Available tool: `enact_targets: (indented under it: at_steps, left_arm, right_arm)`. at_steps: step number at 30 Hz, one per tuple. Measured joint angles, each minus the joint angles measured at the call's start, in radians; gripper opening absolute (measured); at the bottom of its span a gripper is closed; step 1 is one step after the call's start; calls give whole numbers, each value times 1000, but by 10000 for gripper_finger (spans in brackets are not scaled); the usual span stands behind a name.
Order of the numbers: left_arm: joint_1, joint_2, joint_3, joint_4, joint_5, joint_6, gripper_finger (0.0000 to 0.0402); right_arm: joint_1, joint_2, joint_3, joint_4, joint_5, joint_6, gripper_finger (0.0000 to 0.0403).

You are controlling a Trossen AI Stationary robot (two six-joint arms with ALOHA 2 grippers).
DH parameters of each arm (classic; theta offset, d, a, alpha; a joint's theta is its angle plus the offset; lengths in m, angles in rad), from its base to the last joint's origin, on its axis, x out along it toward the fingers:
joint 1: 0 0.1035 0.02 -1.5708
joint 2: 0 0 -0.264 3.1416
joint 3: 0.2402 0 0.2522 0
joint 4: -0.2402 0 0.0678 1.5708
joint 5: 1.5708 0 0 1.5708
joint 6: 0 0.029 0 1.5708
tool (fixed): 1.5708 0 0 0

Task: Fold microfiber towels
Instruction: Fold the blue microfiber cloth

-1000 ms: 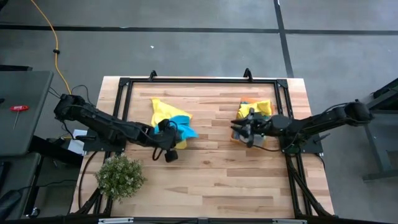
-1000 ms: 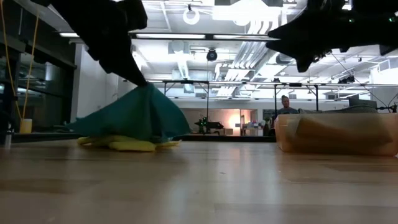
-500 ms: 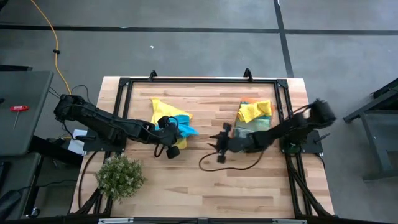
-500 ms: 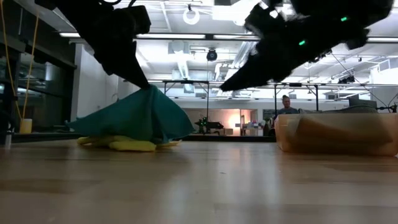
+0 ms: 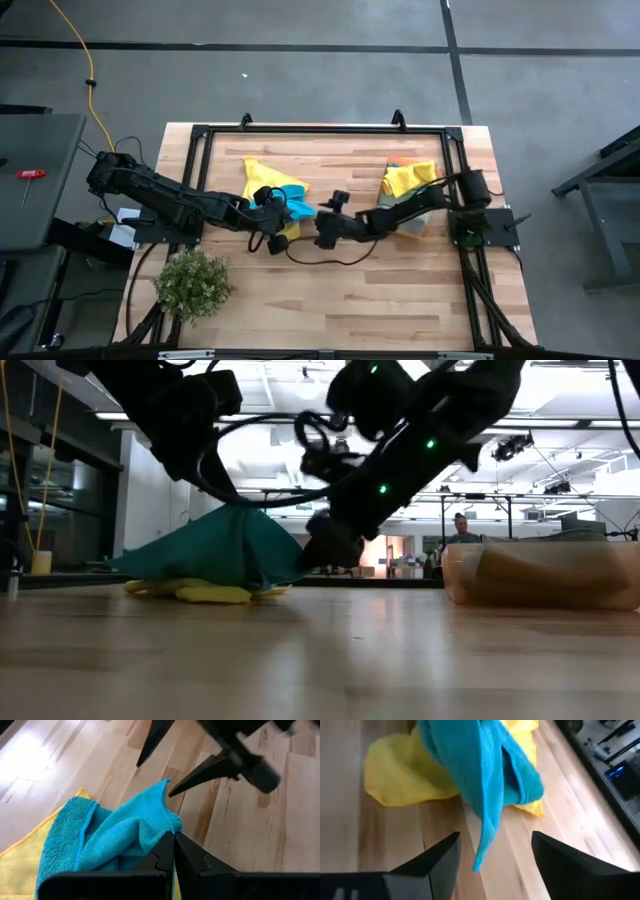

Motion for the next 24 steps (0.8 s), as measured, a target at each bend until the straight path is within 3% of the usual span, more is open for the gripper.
enact_targets:
  at_steps: [5, 8, 12, 17, 21, 24]
  left_arm:
    - [0, 0, 0, 4, 0, 11, 0]
    - [0, 0, 0, 4, 0, 11, 0]
    - [0, 0, 0, 0, 0, 11, 0]
    - [0, 0, 0, -1, 0, 10, 0]
    - [0, 0, 0, -1, -3, 10, 0]
    - [0, 0, 0, -8, -61, -11, 2]
  right_arm:
    - [-36, 40, 22, 5, -112, 57, 238]
    - [-45, 43, 20, 5, -100, 90, 226]
    - [-42, 43, 19, 9, -46, 83, 165]
    - [-17, 38, 21, 26, -49, 38, 26]
    - [-1, 1, 22, -13, -48, 24, 19]
    - [7, -50, 21, -125, -1, 29, 5]
